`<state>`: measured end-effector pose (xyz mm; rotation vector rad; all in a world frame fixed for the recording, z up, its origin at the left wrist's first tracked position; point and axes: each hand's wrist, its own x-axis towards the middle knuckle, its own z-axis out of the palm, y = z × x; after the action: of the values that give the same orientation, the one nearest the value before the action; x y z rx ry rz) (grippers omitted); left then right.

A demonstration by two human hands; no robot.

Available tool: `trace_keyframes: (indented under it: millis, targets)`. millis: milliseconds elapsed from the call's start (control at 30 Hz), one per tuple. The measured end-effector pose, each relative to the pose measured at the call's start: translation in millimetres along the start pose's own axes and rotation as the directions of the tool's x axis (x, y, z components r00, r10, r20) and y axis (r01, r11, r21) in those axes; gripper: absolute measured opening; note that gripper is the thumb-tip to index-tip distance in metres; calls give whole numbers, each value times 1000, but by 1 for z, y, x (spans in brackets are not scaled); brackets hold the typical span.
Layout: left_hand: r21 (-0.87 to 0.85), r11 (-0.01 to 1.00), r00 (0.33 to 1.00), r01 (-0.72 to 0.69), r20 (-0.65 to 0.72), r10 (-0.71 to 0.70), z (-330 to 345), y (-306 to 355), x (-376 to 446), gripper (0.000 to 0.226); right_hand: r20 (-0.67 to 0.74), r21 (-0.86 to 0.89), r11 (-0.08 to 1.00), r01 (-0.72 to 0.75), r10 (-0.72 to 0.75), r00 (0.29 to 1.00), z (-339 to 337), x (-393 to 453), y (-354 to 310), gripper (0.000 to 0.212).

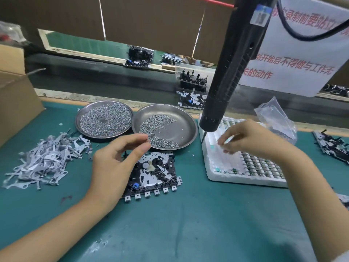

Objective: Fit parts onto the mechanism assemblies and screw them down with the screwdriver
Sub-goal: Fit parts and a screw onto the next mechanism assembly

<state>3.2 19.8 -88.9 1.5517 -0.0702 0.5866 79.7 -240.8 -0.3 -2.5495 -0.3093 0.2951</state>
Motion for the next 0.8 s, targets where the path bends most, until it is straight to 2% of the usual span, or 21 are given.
trace_keyframes:
  millis: [67,133,200,267,400,600,800]
  targets:
    - [27,999,999,-27,40,26,2,0,-2,19,119,176,984,20,-42,992,12,-19,-9,12]
    - [68,995,995,-69,74,64,2,2,-4,22,167,423,905,53,-136,977,32,-27,-22,13]
    - [104,987,988,-121,110,110,2,3,-5,19,125,619,781,83,-202,971,55,-28,-35,17]
    - [144,974,977,-174,146,153,3,4,-7,19,16,712,690,131,-203,979,78,-22,-45,22]
    - [147,972,973,-182,170,156,1,2,-6,18,-143,789,585,190,-126,982,102,-13,-51,24]
    - [47,996,978,-78,196,67,3,-1,-6,16,-175,821,529,214,-123,977,112,-14,-45,19]
    - [50,998,979,-43,202,32,4,-3,-6,15,-204,831,505,235,-117,972,113,-14,-47,18]
